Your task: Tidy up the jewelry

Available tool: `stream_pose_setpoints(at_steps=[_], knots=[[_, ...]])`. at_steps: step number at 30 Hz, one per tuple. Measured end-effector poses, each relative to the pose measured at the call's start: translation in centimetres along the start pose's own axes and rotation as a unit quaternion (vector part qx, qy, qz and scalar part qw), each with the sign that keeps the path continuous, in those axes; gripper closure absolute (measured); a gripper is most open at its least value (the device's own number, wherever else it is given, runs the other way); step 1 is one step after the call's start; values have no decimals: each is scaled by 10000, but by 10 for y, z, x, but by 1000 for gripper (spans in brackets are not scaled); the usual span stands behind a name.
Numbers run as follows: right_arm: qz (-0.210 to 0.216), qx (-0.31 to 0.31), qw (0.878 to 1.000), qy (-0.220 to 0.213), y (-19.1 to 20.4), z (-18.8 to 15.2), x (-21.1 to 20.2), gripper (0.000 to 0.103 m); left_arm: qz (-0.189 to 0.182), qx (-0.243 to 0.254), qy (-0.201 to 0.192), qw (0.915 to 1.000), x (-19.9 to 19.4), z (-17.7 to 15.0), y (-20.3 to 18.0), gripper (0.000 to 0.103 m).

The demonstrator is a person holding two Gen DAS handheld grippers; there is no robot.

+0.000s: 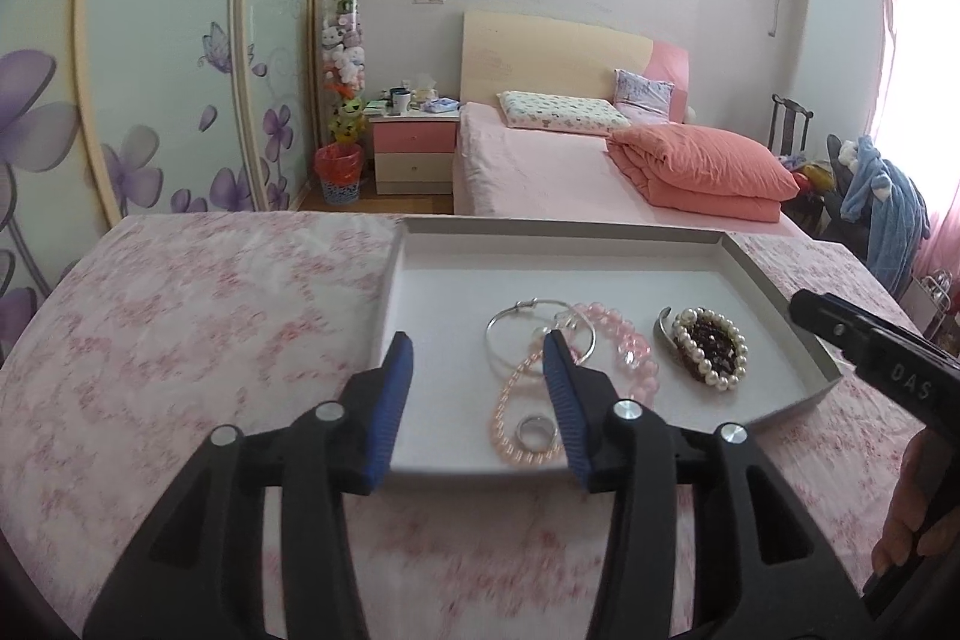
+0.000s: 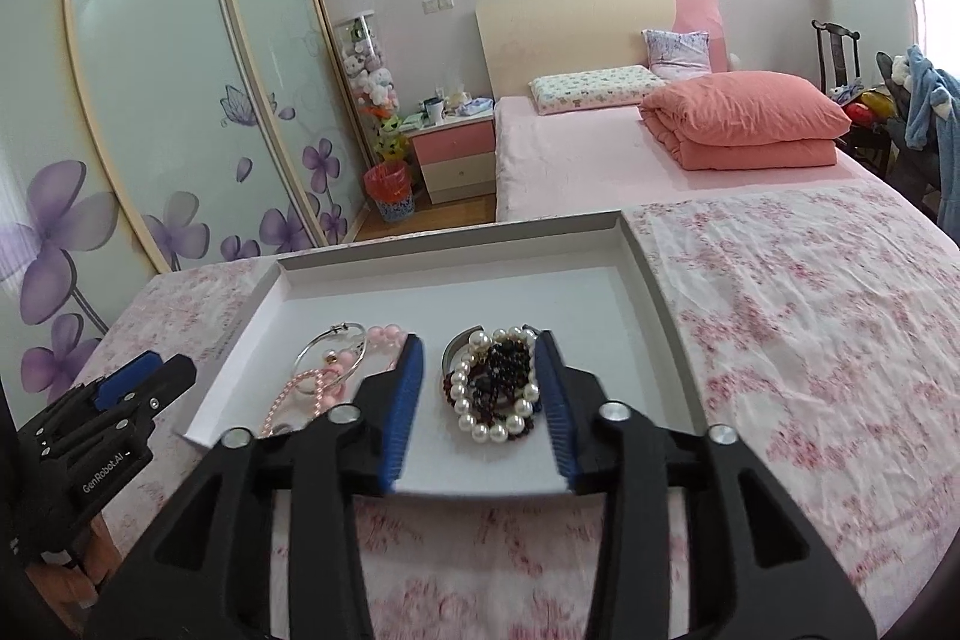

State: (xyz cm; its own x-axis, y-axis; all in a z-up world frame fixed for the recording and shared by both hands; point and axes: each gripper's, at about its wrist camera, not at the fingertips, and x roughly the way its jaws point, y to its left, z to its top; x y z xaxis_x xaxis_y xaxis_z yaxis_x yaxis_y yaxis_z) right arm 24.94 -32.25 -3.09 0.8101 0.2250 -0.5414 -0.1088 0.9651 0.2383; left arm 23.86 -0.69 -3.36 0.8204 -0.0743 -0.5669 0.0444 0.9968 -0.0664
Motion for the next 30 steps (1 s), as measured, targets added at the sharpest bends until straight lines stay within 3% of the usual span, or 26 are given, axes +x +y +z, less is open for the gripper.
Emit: stream_pose_setpoints(at_steps=[3, 15, 20, 30], knots=[[37, -82, 9999, -83, 5, -7, -20, 56, -2, -96, -11, 10000, -21, -8, 6, 49], [-9, -493, 9966, -663, 28, -38, -99, 15, -123, -266, -448, 9986, -104, -37, 16, 7], [-205, -716, 9921, -1009, 35, -48, -126, 2, -44, -33, -654, 9978, -127, -47, 8, 4], [-220, -779, 9890, -1241, 41, -69, -153, 2, 96, 315, -1042, 9940, -163, -66, -9, 4]])
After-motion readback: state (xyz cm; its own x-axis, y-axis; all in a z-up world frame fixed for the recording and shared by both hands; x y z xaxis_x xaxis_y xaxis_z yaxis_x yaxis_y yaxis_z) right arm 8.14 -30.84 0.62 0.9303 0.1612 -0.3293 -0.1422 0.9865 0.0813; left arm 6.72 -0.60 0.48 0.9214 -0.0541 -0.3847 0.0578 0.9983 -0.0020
